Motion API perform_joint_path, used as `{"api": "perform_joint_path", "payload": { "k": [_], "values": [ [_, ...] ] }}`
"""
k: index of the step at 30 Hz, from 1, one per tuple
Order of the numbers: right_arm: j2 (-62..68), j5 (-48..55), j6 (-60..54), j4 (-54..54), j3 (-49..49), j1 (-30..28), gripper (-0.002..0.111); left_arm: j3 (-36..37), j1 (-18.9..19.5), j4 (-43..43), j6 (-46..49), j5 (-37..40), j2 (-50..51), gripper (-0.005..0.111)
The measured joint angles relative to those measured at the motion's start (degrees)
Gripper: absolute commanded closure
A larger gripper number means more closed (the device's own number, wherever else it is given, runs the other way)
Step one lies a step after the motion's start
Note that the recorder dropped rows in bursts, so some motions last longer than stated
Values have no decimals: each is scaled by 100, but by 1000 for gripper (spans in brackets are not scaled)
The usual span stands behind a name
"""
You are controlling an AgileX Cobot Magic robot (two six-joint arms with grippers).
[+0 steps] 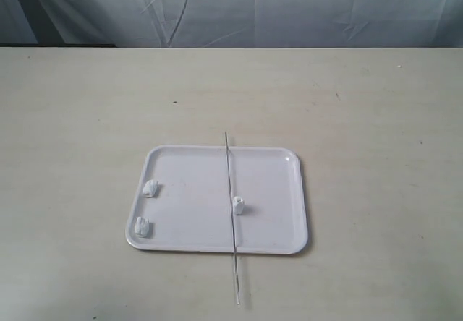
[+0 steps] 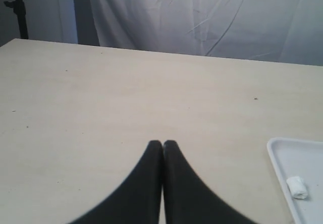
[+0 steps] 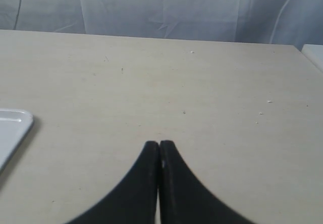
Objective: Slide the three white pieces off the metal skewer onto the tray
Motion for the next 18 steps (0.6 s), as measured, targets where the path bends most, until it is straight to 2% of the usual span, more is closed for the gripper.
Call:
{"api": "perform_joint_path", "payload": {
  "k": [7,18],
  "values": [
    [0,0,0,0,0,0,109,0,0,-874,896,-201,0,107],
    [0,0,0,0,0,0,109,0,0,-1131,772,-225,0,107]
  ]
}}
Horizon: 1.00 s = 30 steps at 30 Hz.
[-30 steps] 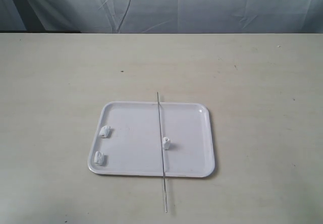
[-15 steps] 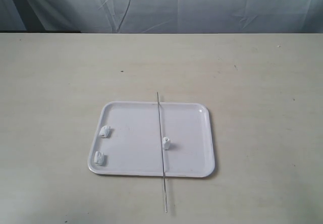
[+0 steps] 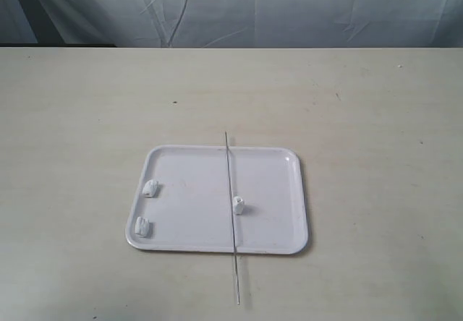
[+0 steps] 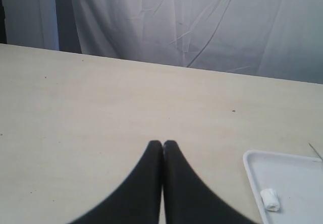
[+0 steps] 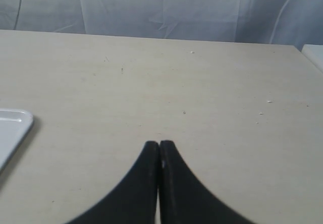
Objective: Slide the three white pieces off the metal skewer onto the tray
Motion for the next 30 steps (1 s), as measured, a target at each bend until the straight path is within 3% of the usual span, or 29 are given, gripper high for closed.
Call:
{"api": "perform_joint_path", "payload": {
  "k": [30],
  "values": [
    [0,0,0,0,0,0,109,0,0,809,-91,-11,0,107]
  ]
}}
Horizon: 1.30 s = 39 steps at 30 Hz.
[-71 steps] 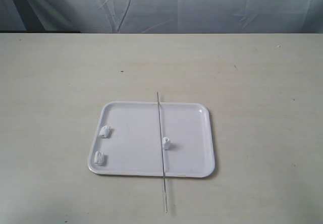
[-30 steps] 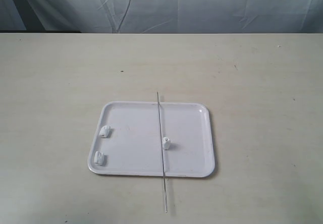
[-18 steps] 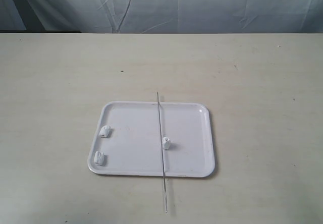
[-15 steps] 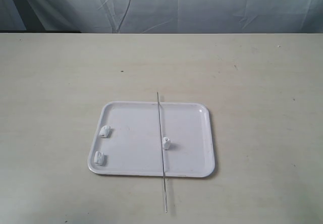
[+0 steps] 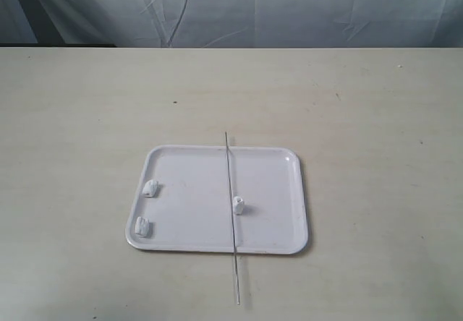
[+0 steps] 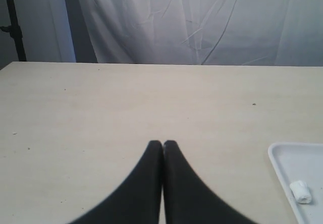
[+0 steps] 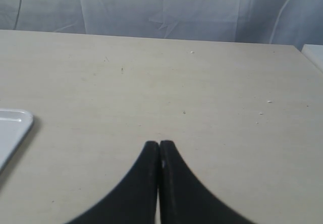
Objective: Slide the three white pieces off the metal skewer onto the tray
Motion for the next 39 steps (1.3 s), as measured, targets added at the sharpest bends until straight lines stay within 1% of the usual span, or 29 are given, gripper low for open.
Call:
{"api": "perform_joint_path", "payload": {
  "k": [8,39],
  "values": [
    [0,0,0,0,0,0,109,0,0,0,0,-108,0,107],
    [0,0,0,0,0,0,109,0,0,160,0,-119,0,107]
  ]
}}
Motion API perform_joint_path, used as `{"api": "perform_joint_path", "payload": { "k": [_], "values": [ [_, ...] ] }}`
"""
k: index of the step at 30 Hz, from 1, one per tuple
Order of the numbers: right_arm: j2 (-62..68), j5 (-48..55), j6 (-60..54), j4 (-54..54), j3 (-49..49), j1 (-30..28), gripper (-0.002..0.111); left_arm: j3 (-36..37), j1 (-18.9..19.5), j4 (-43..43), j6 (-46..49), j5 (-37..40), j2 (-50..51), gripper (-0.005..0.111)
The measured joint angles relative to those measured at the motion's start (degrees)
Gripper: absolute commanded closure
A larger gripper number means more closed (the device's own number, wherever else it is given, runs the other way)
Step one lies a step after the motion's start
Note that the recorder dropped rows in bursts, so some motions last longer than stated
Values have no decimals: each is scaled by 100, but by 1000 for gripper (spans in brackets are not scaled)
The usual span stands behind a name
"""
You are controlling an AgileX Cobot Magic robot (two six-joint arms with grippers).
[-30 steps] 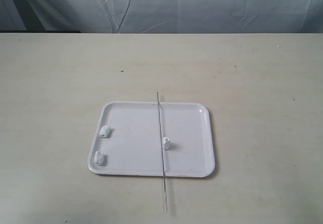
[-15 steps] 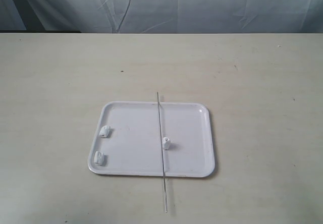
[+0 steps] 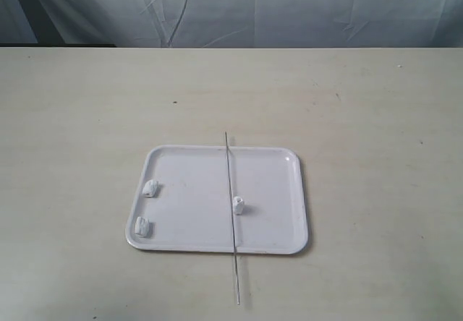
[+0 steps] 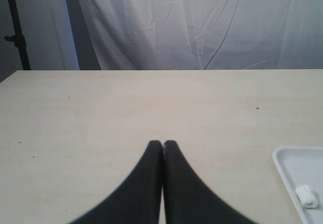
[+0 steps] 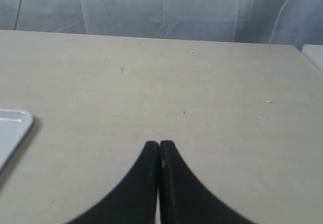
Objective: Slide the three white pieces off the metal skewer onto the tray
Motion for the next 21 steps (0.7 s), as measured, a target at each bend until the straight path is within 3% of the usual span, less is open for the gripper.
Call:
{"api": "perform_joint_path", "payload": {
  "k": [21],
  "values": [
    [0,0,0,0,0,0,109,0,0,133,0,0,0,107]
  ]
}}
